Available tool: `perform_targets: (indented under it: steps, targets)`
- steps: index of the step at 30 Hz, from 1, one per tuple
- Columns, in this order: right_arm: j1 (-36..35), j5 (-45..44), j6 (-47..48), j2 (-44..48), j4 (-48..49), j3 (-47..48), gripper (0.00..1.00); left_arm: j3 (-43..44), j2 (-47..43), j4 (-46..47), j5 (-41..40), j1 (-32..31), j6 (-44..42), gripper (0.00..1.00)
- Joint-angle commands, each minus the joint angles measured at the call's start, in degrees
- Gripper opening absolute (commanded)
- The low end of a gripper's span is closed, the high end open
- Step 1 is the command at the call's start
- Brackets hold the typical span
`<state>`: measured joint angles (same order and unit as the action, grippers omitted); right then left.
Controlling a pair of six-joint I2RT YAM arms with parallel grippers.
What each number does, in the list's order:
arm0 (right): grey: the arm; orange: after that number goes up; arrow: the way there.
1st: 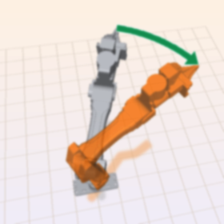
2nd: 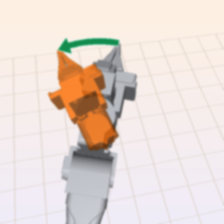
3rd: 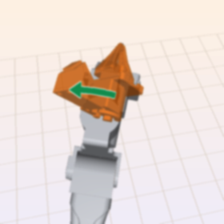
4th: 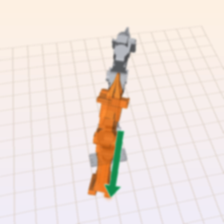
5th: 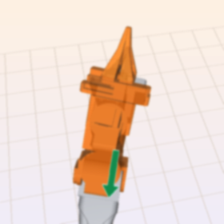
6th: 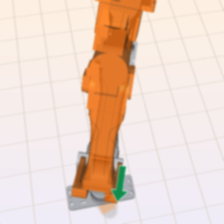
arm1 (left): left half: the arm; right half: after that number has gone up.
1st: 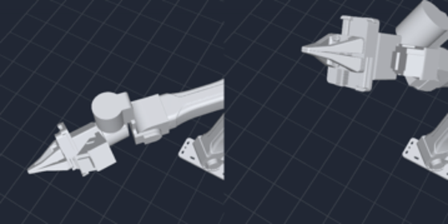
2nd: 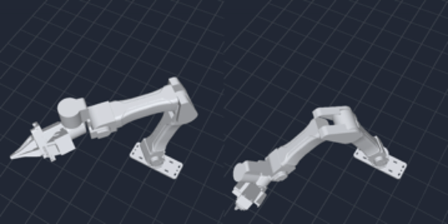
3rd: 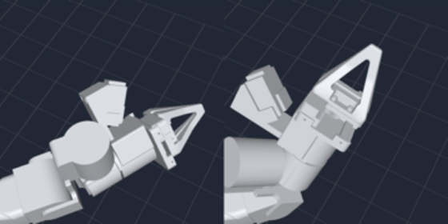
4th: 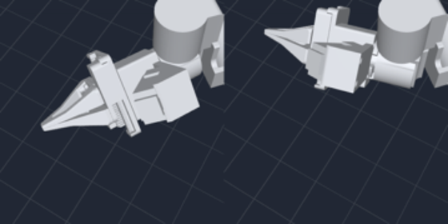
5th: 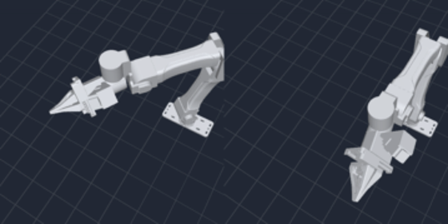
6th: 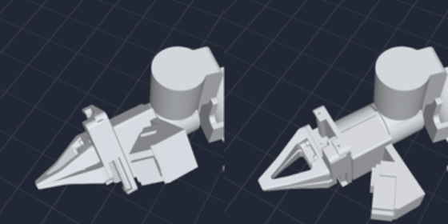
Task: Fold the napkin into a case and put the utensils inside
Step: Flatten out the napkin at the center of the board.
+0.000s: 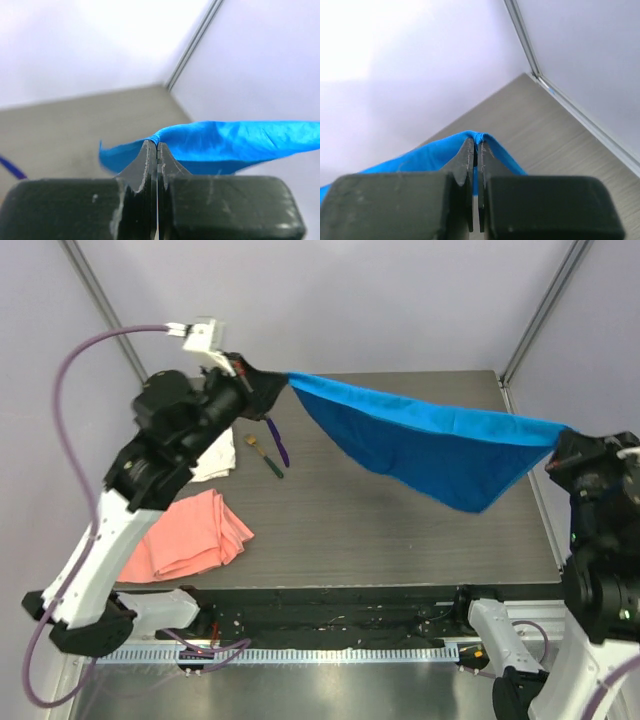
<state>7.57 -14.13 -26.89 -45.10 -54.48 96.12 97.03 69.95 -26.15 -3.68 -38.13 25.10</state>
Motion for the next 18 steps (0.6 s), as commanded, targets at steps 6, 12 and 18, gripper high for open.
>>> perform_targets:
  steps: [6,12,18]
  targets:
    - [-0.89,0.16,2.55,5.46,-3.79,8.91,0.01,4.31,-7.29,4.00,3.07,0.07,-1.02,0.00]
    - [-1.24,-3.35,2.64,2.75,-1.34,1.47,0.01,3.78,-3.18,5.14,-2.02,0.07,-3.56,0.00]
    - [-1.25,-4.68,2.99,-4.98,9.01,-10.74,0.01,2.29,7.20,10.41,-11.86,0.07,-6.99,0.00]
